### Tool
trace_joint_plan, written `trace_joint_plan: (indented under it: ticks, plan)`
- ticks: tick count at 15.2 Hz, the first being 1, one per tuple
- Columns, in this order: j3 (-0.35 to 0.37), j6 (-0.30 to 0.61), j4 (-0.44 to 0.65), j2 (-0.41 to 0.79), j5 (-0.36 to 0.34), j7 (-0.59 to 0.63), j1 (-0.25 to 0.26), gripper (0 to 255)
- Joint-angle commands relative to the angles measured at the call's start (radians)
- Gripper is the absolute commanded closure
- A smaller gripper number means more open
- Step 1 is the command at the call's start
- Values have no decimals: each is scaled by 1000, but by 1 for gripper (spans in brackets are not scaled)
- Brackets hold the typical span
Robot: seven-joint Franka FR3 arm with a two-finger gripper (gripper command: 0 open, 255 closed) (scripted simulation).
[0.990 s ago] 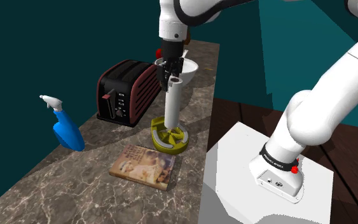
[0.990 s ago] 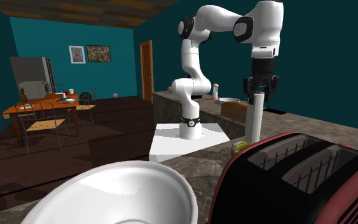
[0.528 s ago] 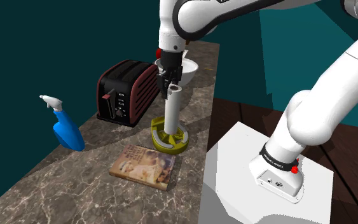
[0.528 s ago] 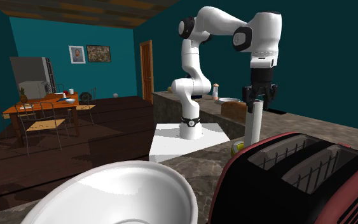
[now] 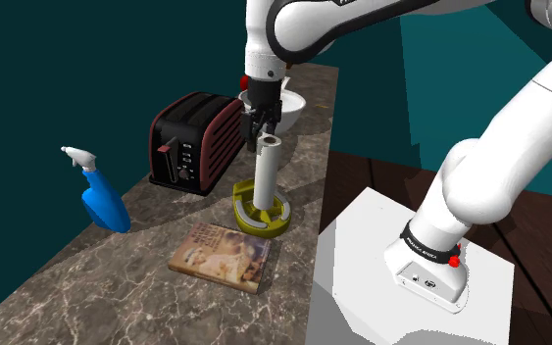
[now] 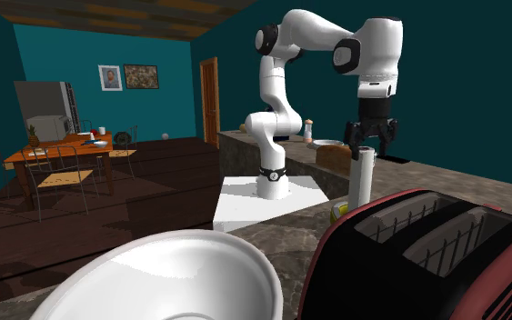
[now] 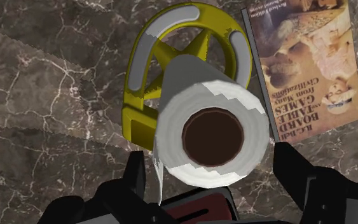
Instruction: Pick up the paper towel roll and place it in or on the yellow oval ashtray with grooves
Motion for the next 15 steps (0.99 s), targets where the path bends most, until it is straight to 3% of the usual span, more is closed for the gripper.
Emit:
trace_joint_plan:
  ticks: [1, 4, 8, 15]
  plan:
    - [0, 0, 0, 0, 0, 0, 0, 0]
    - [0, 0, 0, 0, 0, 0, 0, 0]
    - [-10, -129, 105, -24, -2, -1, -5, 0]
    - [-10, -129, 105, -24, -2, -1, -5, 0]
